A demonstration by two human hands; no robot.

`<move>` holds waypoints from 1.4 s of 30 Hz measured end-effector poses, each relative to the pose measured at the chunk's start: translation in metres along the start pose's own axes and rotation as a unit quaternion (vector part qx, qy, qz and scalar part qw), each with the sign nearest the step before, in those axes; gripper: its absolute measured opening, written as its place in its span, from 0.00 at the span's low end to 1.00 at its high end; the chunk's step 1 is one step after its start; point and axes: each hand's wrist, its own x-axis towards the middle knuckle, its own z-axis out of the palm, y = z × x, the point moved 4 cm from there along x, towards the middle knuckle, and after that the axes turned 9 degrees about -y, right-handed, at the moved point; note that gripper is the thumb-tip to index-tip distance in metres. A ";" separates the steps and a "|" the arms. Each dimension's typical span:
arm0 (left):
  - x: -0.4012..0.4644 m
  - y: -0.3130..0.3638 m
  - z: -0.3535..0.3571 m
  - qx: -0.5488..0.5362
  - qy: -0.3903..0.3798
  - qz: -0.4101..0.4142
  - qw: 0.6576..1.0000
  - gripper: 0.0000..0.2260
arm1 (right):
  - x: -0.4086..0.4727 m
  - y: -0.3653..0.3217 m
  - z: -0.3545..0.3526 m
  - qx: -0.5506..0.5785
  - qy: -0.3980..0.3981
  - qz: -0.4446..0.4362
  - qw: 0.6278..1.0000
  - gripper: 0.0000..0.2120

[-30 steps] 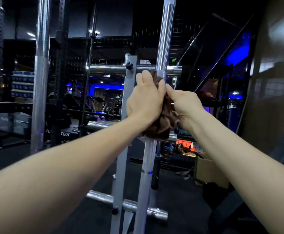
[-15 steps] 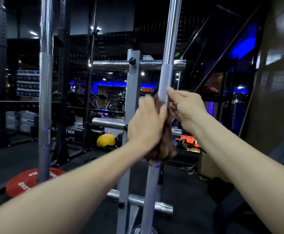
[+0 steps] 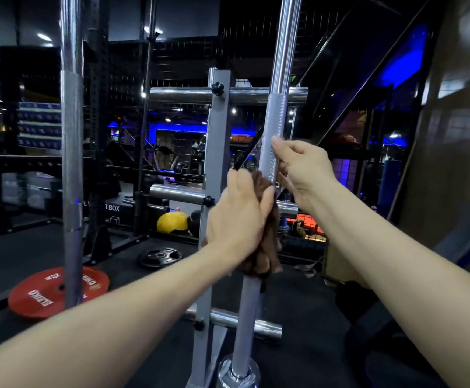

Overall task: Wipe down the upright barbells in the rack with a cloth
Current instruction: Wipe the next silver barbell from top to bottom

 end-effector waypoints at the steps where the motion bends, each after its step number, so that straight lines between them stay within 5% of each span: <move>1: 0.017 0.006 -0.006 -0.020 0.013 -0.004 1.000 0.18 | 0.001 0.000 0.000 0.007 0.001 0.008 1.000 0.11; 6: 0.024 0.007 -0.004 -0.035 0.061 0.022 0.997 0.19 | -0.004 -0.004 0.000 0.030 -0.010 0.039 0.999 0.13; 11: -0.036 -0.024 0.028 -0.042 -0.068 0.013 0.997 0.25 | -0.014 -0.005 0.007 0.020 0.032 0.042 0.998 0.09; 15: -0.029 -0.024 0.018 -0.018 -0.088 0.032 0.995 0.30 | -0.015 -0.008 0.006 -0.033 0.044 0.048 0.997 0.09; 25: 0.024 0.001 -0.004 -0.074 0.021 -0.005 0.997 0.25 | -0.009 -0.009 0.005 -0.091 0.051 -0.025 0.994 0.10; 37: 0.001 -0.005 0.008 -0.049 0.050 -0.033 0.997 0.18 | 0.007 0.006 0.003 -0.087 -0.007 -0.102 0.991 0.22; 42: -0.012 0.004 0.006 -0.021 0.059 -0.076 0.995 0.15 | 0.005 0.003 0.005 -0.075 -0.015 -0.081 0.994 0.17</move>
